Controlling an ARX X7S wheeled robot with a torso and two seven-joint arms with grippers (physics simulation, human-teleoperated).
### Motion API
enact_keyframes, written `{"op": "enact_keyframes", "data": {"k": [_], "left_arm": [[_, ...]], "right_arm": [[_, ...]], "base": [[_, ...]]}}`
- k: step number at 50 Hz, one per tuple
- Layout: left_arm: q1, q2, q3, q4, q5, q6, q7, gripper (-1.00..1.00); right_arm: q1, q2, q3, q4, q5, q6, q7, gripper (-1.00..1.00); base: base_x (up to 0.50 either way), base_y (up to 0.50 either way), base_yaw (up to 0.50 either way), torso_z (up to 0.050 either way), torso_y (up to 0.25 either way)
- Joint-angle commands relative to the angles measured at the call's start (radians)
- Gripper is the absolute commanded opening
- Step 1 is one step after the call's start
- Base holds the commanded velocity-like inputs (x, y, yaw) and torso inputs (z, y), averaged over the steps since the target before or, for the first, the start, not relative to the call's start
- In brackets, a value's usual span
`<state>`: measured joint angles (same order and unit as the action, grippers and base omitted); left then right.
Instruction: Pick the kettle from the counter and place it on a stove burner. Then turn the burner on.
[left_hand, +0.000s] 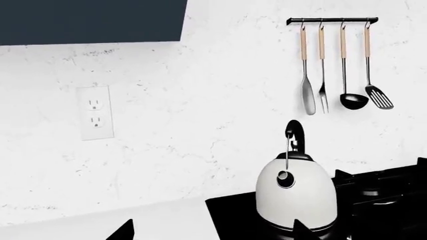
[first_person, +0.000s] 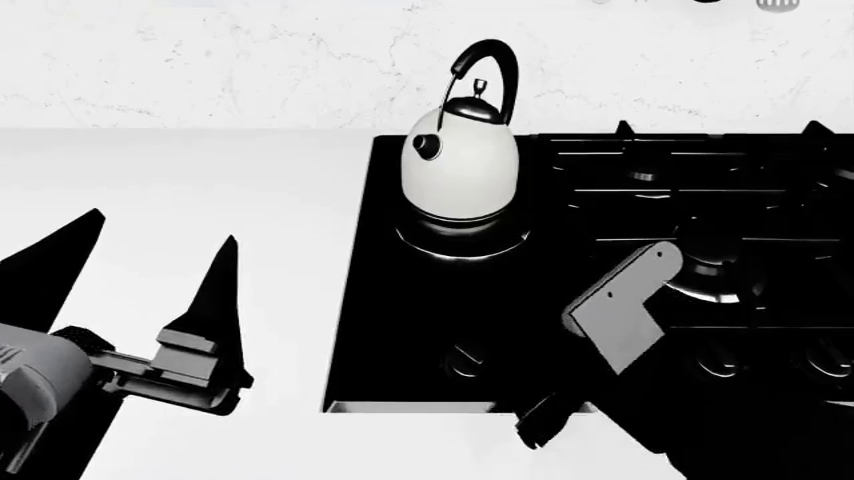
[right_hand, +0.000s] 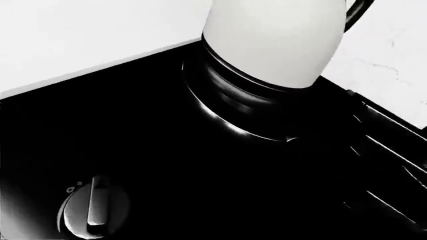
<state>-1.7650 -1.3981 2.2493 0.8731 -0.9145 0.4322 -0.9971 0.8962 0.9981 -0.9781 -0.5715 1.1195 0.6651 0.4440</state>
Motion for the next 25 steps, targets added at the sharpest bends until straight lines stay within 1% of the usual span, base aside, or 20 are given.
{"op": "enact_keyframes", "data": {"k": [1, 3, 6, 11, 16, 20, 24, 25], "left_arm": [[0.009, -0.055, 0.004, 0.043, 0.046, 0.005, 0.006, 1.0], [0.007, -0.087, 0.005, 0.069, 0.064, -0.002, 0.01, 1.0], [0.011, -0.113, 0.008, 0.08, 0.08, 0.0, 0.016, 1.0], [0.026, -0.169, 0.019, 0.112, 0.128, 0.01, 0.023, 1.0], [0.056, -0.172, 0.046, 0.115, 0.19, 0.035, -0.023, 1.0], [0.079, -0.173, 0.067, 0.134, 0.257, 0.045, -0.078, 1.0], [0.097, -0.173, 0.083, 0.147, 0.313, 0.057, -0.114, 1.0], [0.105, -0.173, 0.091, 0.144, 0.33, 0.069, -0.122, 1.0]], "right_arm": [[0.02, 0.151, 0.134, -0.084, -0.011, 0.01, 0.219, 1.0], [0.026, 0.179, 0.156, -0.127, 0.038, 0.003, 0.241, 1.0], [0.021, 0.207, 0.178, -0.161, 0.08, -0.024, 0.264, 1.0], [-0.012, 0.303, 0.207, -0.255, 0.136, -0.086, 0.318, 1.0], [-0.03, 0.381, 0.217, -0.332, 0.182, -0.113, 0.364, 1.0], [-0.087, 0.489, 0.205, -0.41, 0.188, -0.22, 0.411, 1.0], [-0.117, 0.567, 0.187, -0.46, 0.179, -0.298, 0.439, 1.0], [-0.117, 0.572, 0.188, -0.472, 0.19, -0.299, 0.46, 1.0]], "base": [[0.0, 0.0, 0.0, 0.0, 0.0], [0.0, 0.0, 0.0, 0.0, 0.0], [0.0, 0.0, 0.0, 0.0, 0.0], [0.0, 0.0, 0.0, 0.0, 0.0], [0.0, 0.0, 0.0, 0.0, 0.0], [0.0, 0.0, 0.0, 0.0, 0.0], [0.0, 0.0, 0.0, 0.0, 0.0], [0.0, 0.0, 0.0, 0.0, 0.0]]}}
